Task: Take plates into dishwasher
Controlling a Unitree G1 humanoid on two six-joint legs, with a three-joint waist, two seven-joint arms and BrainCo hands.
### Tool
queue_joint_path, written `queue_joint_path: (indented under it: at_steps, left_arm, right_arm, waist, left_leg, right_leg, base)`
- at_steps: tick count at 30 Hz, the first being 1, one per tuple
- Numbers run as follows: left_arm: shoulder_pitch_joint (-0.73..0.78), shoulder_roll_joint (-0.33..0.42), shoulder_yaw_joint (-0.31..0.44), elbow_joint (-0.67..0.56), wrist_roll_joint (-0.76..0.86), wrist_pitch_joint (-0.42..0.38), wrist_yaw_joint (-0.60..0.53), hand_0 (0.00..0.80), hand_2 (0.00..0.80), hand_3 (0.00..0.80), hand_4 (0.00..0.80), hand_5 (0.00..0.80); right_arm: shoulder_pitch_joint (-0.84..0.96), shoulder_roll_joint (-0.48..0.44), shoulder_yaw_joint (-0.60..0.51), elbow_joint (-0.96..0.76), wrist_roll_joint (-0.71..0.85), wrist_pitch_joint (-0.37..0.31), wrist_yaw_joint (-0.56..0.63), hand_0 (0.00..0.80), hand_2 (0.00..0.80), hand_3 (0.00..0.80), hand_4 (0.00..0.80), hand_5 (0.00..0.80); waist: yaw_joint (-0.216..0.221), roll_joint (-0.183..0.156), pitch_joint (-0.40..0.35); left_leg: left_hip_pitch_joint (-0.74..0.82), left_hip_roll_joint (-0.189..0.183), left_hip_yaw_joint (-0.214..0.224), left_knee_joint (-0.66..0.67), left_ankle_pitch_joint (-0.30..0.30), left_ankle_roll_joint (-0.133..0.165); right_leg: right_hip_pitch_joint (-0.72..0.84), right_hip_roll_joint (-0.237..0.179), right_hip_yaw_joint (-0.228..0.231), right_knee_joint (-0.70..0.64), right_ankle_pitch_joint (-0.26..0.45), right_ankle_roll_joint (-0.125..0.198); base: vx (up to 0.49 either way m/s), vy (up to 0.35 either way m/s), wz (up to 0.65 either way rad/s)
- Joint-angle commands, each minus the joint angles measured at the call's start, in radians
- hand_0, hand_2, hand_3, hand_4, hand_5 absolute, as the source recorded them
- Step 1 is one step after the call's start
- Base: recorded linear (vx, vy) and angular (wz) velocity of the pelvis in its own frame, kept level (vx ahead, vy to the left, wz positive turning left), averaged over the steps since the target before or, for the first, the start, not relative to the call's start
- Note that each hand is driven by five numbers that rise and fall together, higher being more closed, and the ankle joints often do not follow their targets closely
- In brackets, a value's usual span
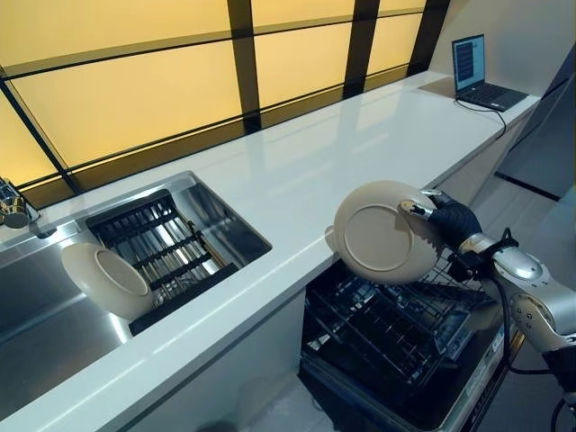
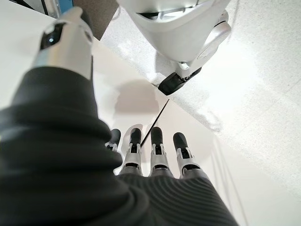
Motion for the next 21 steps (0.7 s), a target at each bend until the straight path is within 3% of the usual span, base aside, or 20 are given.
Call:
queue_joint_path:
  at_steps: [1, 5, 15, 21]
  left_arm:
    - [-0.035, 0.046, 0.033, 0.011, -0.035, -0.015, 0.010, 0.000, 0.000, 0.000, 0.000, 0.000]
    - [-0.032, 0.049, 0.040, 0.016, -0.041, -0.031, 0.006, 0.000, 0.000, 0.000, 0.000, 0.000]
    - [-0.038, 0.053, 0.033, 0.020, -0.042, -0.045, 0.002, 0.000, 0.000, 0.000, 0.000, 0.000]
    - [-0.031, 0.060, 0.040, 0.015, -0.044, -0.030, 0.000, 0.000, 0.000, 0.000, 0.000, 0.000]
  right_arm:
    - [0.009, 0.013, -0.060, -0.098, -0.018, -0.050, -0.001, 0.800, 0.800, 0.800, 0.800, 0.800]
    - [0.072, 0.029, -0.128, -0.119, -0.025, -0.115, -0.029, 0.800, 0.800, 0.800, 0.800, 0.800]
    - [0.148, 0.023, -0.259, -0.100, -0.022, -0.175, -0.122, 0.800, 0.800, 0.800, 0.800, 0.800]
    - [0.233, 0.013, -0.348, -0.059, -0.009, -0.195, -0.082, 0.800, 0.800, 0.800, 0.800, 0.800]
  waist:
    - [-0.017, -0.067, -0.004]
    - [-0.027, -0.070, -0.005]
    - [-0.044, -0.077, -0.013]
    - [-0.063, -0.083, -0.017]
  left_leg:
    - [-0.069, 0.025, 0.020, -0.031, 0.042, -0.027]
    - [-0.062, 0.024, 0.026, -0.032, 0.035, -0.026]
    - [-0.056, 0.024, 0.035, -0.033, 0.029, -0.025]
    - [-0.054, 0.029, 0.048, -0.033, 0.030, -0.026]
  right_leg:
    - [0.073, -0.001, 0.012, 0.004, -0.039, -0.042]
    - [0.077, -0.004, 0.008, 0.002, -0.041, -0.037]
    - [0.086, 0.005, 0.015, -0.019, -0.031, -0.035]
    - [0.091, 0.016, 0.027, -0.043, -0.018, -0.037]
  base:
    - [0.020, 0.032, 0.08]
    - [0.005, 0.012, 0.02]
    - [-0.001, -0.002, 0.03]
    - [0.000, 0.000, 0.00]
